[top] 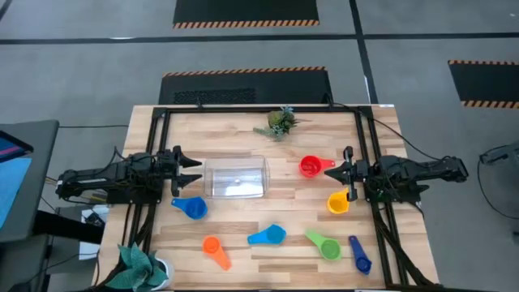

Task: Nest measuring cups in basket

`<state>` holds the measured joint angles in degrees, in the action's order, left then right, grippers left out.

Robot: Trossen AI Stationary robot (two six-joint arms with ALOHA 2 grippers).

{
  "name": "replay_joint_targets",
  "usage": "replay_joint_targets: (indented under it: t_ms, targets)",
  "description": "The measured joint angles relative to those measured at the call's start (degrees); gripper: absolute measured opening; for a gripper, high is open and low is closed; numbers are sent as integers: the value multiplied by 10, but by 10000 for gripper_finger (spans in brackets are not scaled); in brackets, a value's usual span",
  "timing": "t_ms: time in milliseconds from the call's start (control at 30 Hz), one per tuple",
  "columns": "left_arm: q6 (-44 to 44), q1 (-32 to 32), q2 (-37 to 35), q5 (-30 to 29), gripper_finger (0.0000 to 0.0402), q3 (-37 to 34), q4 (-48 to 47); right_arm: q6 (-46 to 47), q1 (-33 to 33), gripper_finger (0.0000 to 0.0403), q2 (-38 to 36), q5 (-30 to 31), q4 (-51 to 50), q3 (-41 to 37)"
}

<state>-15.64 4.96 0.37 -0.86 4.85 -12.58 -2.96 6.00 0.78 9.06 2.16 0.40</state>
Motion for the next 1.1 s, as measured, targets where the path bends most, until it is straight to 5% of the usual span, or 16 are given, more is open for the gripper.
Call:
replay_joint_targets:
  t_ms: [1100]
  targets:
    - [31,0,0,-11,242,0,1,23,0,31,0,0,11,0]
